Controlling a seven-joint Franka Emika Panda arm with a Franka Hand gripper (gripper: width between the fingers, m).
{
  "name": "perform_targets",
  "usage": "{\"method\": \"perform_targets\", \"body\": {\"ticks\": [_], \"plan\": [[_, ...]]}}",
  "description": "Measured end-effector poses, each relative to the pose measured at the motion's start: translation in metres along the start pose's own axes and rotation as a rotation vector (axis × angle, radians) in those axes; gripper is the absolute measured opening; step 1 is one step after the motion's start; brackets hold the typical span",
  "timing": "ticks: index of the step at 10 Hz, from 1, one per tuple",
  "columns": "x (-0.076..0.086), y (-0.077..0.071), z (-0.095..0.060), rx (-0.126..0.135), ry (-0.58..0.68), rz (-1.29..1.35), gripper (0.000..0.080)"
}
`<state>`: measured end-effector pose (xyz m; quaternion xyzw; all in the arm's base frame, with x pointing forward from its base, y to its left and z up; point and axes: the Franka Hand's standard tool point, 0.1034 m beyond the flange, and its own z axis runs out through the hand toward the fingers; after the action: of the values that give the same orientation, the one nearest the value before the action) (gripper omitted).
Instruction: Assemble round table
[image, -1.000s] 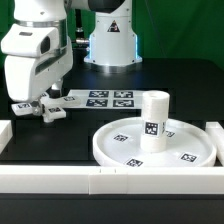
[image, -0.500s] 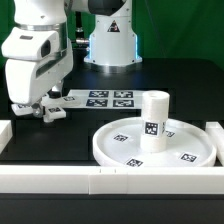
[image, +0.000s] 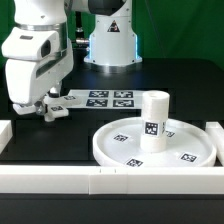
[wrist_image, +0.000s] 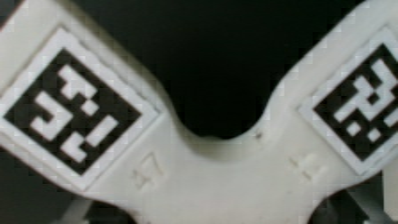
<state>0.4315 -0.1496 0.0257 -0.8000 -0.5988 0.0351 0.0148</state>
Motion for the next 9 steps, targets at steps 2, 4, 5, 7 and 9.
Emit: {"method": "perform_targets", "body": {"ticks": [2, 4, 5, 7, 9], "plan": [[0.024, 0.009, -0.028, 0.031, -0.004, 0.025, 0.0444], [0.06, 0.022, -0.059, 0.048, -0.015, 0.055, 0.0445], [0.078, 0.03, -0.074, 0.058, -0.019, 0.082, 0.0445], [0.111, 0.045, -0.102, 0.116, -0.042, 0.15, 0.0445], [0.11, 0.051, -0.099, 0.089, -0.034, 0.155, 0.0445]]}}
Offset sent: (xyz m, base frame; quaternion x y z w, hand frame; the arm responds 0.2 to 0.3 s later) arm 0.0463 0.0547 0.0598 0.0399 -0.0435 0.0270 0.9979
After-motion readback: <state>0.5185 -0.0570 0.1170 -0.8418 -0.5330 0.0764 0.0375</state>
